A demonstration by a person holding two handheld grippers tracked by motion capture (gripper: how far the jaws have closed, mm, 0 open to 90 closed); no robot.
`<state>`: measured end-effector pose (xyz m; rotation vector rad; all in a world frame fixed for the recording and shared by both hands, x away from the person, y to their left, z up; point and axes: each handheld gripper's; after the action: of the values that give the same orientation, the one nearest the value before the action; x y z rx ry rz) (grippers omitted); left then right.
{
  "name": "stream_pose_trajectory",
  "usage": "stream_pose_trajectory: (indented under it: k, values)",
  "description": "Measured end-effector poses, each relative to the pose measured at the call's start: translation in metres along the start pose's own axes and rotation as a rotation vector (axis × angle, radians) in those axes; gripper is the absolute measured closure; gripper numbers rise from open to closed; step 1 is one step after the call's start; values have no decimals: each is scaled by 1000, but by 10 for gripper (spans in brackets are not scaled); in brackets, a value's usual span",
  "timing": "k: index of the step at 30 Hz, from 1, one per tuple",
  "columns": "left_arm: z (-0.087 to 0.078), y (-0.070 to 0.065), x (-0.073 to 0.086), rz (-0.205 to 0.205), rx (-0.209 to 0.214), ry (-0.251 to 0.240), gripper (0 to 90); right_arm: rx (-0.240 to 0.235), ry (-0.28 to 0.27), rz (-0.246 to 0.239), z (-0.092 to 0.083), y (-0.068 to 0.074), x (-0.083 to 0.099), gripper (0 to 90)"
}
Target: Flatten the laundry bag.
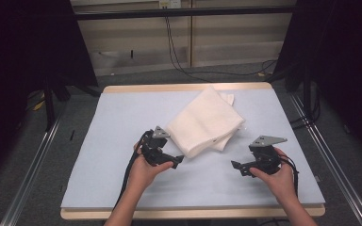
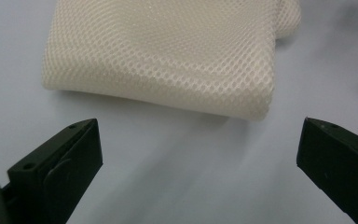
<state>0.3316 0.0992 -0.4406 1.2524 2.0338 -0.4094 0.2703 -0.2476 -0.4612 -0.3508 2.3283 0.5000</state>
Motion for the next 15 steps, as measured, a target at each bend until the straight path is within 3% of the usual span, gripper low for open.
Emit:
stream_pose_trajectory:
  k: [5, 9, 11, 15]
  values:
    - [8, -5, -8, 14, 20, 32, 0, -1, -17, -5, 6, 6, -4, 104]
    - [9, -7, -13, 17, 21, 29, 22, -6, -35, 8, 10, 8, -7, 150]
    - [10, -8, -15, 27, -7, 18, 42, -12, -34, 17, 13, 9, -8, 166]
    - [12, -8, -19, 35, 6, 23, 95, -11, -41, 14, 17, 11, -10, 202]
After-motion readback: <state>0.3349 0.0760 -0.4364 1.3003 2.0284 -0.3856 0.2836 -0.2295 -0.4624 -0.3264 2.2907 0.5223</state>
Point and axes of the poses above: each handheld gripper's, and its own axes: z roughly forward along the jaws, x roughly out of its underside, y roughly to its left, and after that the axes turned 15 degrees about z, right-handed
